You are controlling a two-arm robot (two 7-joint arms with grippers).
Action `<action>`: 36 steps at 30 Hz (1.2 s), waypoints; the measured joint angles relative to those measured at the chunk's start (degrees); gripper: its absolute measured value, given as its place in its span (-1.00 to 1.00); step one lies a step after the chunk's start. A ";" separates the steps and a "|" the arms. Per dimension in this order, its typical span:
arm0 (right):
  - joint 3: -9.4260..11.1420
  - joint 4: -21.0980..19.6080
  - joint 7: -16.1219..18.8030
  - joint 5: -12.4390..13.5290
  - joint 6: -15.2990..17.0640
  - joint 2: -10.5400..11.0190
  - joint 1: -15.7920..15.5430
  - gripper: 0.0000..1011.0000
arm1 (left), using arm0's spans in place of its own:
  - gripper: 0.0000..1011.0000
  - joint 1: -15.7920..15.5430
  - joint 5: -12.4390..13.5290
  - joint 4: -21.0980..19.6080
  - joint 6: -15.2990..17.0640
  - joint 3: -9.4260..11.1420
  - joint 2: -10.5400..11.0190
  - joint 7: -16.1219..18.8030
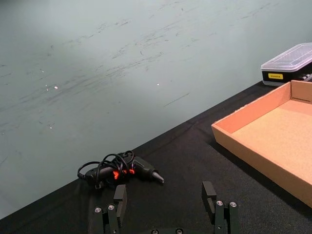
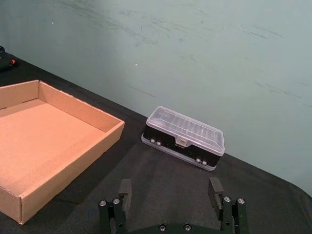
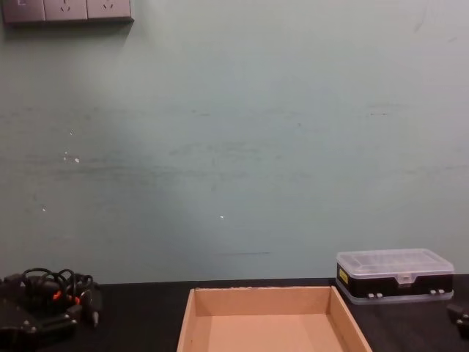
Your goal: Use one hand to pick up the angle iron from the table and place it into the box.
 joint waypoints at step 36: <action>0.00 0.00 0.00 0.00 0.00 0.00 0.00 0.98 | 1.00 0.00 0.00 0.00 0.00 0.00 0.00 0.00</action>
